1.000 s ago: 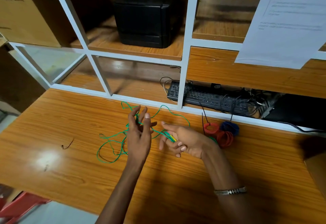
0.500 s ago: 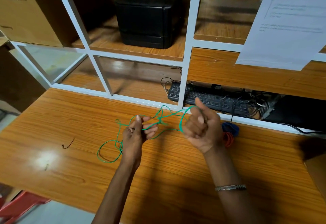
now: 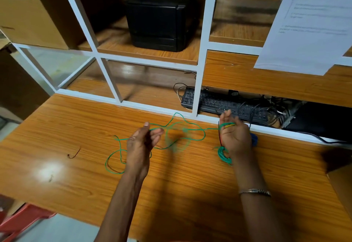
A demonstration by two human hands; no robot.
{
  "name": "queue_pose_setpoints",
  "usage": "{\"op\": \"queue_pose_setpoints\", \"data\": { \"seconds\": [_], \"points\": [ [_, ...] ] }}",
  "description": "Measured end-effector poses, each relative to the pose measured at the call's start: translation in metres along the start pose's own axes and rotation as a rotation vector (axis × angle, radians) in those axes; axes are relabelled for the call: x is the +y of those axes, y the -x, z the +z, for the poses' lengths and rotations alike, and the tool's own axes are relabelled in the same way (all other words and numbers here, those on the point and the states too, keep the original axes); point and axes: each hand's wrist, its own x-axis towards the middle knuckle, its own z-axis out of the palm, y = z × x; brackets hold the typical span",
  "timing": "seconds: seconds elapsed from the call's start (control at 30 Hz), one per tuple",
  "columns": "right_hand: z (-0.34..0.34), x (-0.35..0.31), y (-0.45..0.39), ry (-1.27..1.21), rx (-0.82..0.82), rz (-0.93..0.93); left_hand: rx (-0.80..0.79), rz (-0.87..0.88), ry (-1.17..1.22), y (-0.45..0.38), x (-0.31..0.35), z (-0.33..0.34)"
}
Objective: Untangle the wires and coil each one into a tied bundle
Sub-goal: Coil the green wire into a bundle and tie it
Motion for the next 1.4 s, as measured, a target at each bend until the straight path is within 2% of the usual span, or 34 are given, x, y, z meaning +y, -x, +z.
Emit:
{"op": "queue_pose_setpoints", "data": {
  "seconds": [0.07,0.1,0.17,0.33,0.43,0.6,0.67,0.73,0.8,0.9,0.97,1.03,1.13,1.23,1.3,1.4],
  "points": [
    [-0.019,-0.027,-0.012,0.183,0.154,-0.199,0.102,0.048,0.189,-0.011,0.027,-0.029],
    [-0.035,-0.042,-0.016,0.2,0.194,-0.276,0.189,0.091,0.21,-0.016,0.04,-0.046],
    [-0.042,-0.06,-0.011,0.157,0.118,-0.285,0.263,0.166,0.158,-0.028,0.053,-0.068],
    [-0.028,-0.008,-0.002,0.483,-0.063,-0.108,0.136,0.107,0.091,-0.047,0.027,-0.046],
    [-0.014,0.012,0.004,0.487,-0.109,-0.016,0.117,0.055,-0.011,-0.051,0.013,-0.034],
    [0.002,0.032,0.021,0.439,-0.18,0.151,0.192,-0.019,-0.003,-0.052,-0.004,-0.027],
    [0.009,0.036,0.028,0.479,-0.239,0.206,0.204,-0.022,-0.105,-0.046,-0.01,-0.018],
    [0.017,0.041,0.033,0.559,-0.282,0.235,0.154,0.036,-0.276,-0.031,-0.015,-0.005],
    [0.022,0.045,0.036,0.6,-0.301,0.248,0.023,0.083,-0.419,-0.019,-0.02,0.008],
    [0.032,0.049,0.044,0.61,-0.353,0.299,-0.214,0.008,-0.53,-0.003,-0.033,0.027],
    [0.036,0.051,0.047,0.567,-0.379,0.358,-0.27,-0.002,-0.633,0.001,-0.043,0.034],
    [0.038,0.046,0.048,0.452,-0.406,0.42,-0.27,0.074,-0.681,0.002,-0.05,0.033],
    [0.039,0.034,0.046,0.074,-0.522,0.498,-0.313,0.149,-0.68,0.003,-0.05,0.029],
    [0.044,0.024,0.04,-0.225,-0.555,0.459,-0.369,0.186,-0.722,0.009,-0.042,0.032],
    [0.05,0.021,0.035,-0.39,-0.509,0.404,-0.397,0.229,-0.757,0.01,-0.036,0.032],
    [0.05,0.02,0.023,-0.367,-0.274,0.245,-0.465,0.283,-0.83,0.007,-0.029,0.03]
  ]
}}
